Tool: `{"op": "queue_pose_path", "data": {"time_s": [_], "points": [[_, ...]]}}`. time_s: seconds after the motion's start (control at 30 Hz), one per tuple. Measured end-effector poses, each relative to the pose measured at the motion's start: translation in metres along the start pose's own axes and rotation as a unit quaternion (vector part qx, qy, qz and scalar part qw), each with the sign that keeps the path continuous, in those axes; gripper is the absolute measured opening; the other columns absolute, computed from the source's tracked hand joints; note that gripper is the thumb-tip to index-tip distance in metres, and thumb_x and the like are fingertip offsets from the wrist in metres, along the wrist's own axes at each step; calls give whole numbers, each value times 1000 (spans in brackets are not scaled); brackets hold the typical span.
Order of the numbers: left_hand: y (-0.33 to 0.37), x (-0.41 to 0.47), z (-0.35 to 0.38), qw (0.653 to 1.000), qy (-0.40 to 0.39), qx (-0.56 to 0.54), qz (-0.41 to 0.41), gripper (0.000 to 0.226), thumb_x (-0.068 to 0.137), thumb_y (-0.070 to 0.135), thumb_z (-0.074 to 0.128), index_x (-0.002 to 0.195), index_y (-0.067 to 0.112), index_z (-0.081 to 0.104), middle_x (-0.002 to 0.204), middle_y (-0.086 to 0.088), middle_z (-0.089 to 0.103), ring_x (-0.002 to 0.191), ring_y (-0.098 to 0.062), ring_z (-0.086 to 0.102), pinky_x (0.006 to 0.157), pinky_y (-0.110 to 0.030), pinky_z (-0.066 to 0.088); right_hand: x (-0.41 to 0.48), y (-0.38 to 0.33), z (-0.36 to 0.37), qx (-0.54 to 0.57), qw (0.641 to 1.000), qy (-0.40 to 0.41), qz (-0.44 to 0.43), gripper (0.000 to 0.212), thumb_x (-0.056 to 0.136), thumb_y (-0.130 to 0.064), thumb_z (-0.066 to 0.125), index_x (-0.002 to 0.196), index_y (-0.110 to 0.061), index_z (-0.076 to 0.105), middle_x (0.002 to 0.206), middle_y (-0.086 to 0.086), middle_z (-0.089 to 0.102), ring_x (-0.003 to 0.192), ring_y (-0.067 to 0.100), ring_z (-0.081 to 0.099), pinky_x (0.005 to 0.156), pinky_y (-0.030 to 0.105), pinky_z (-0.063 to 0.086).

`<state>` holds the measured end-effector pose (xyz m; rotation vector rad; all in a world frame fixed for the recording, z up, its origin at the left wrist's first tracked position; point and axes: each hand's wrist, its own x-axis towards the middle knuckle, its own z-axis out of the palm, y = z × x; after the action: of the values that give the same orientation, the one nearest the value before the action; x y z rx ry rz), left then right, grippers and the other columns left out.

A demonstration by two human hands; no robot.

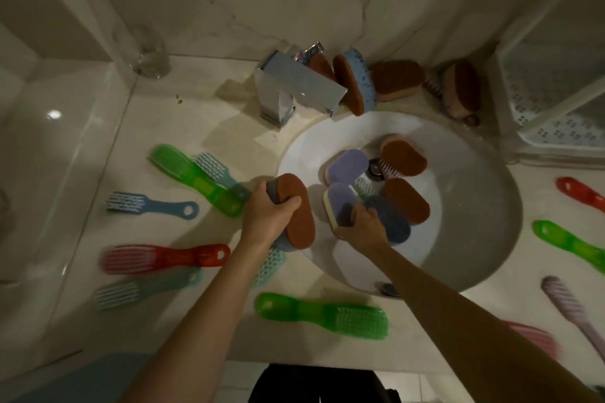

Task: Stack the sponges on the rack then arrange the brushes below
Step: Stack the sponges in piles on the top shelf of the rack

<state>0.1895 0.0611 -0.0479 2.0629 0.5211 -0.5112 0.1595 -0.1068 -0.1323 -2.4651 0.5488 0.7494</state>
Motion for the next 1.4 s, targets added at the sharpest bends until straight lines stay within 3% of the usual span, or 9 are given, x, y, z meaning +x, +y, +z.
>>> {"op": "queue_pose_path", "data": {"time_s": [0.2,0.4,0.5,0.57,0.67,0.9,1.03,1.13,1.4], "points": [[41,-22,3,996,-69,-49,-27,29,82,40,61,95,14,55,100,-10,59,96,-30,56,85,-35,48,-47,14,-85,82,995,26,-44,41,80,-22,71,113,-9,52,114,11,57,106,28,55,83,28,40],[107,-47,17,958,-227,-174,34,35,85,42,57,109,17,61,109,-5,66,102,-25,61,83,-32,48,-104,18,-166,88,987,66,-114,35,78,-21,73,107,-16,54,99,-6,53,92,12,54,67,12,39],[127,-62,26,931,-283,-228,35,26,85,41,56,101,23,63,92,-1,69,89,-20,63,83,-33,46,-127,16,-192,129,975,114,-140,27,80,-25,71,95,-17,50,96,-1,54,83,13,54,67,22,45],[135,-71,26,913,-294,-281,28,23,88,36,55,103,21,64,83,0,70,81,-17,63,74,-29,47,-134,17,-204,171,961,165,-141,27,81,-24,70,100,-14,52,101,3,57,88,18,57,72,31,50],[142,-78,19,893,-300,-336,8,35,86,37,56,115,17,61,91,-6,67,84,-20,62,69,-30,48,-140,12,-221,237,929,225,-172,34,83,-18,65,114,-17,50,107,0,51,93,15,53,73,25,49],[177,-95,18,861,-312,-400,36,37,88,40,51,110,13,65,112,-16,65,109,-35,57,108,-51,37,-152,-7,-255,502,792,219,-268,42,90,-10,57,124,-21,35,101,-7,53,95,15,57,83,39,53],[209,-110,32,848,-308,-427,59,43,85,39,55,117,11,61,128,-22,57,123,-40,50,110,-53,34,-153,10,-288,486,788,178,-335,69,88,3,53,141,-26,20,107,-13,47,92,2,54,60,11,52],[238,-134,51,836,-309,-446,76,43,78,39,60,111,12,62,124,-23,59,119,-41,52,108,-53,36,-155,32,-324,458,785,159,-387,91,84,9,55,147,-34,5,121,-11,42,98,-3,52,69,11,54],[342,-196,107,855,-291,-394,169,41,85,42,54,117,18,62,123,-17,61,117,-36,55,103,-49,41,-179,117,-436,477,743,212,-419,69,85,3,58,138,-22,20,111,-2,50,96,6,55,63,11,54]]}}
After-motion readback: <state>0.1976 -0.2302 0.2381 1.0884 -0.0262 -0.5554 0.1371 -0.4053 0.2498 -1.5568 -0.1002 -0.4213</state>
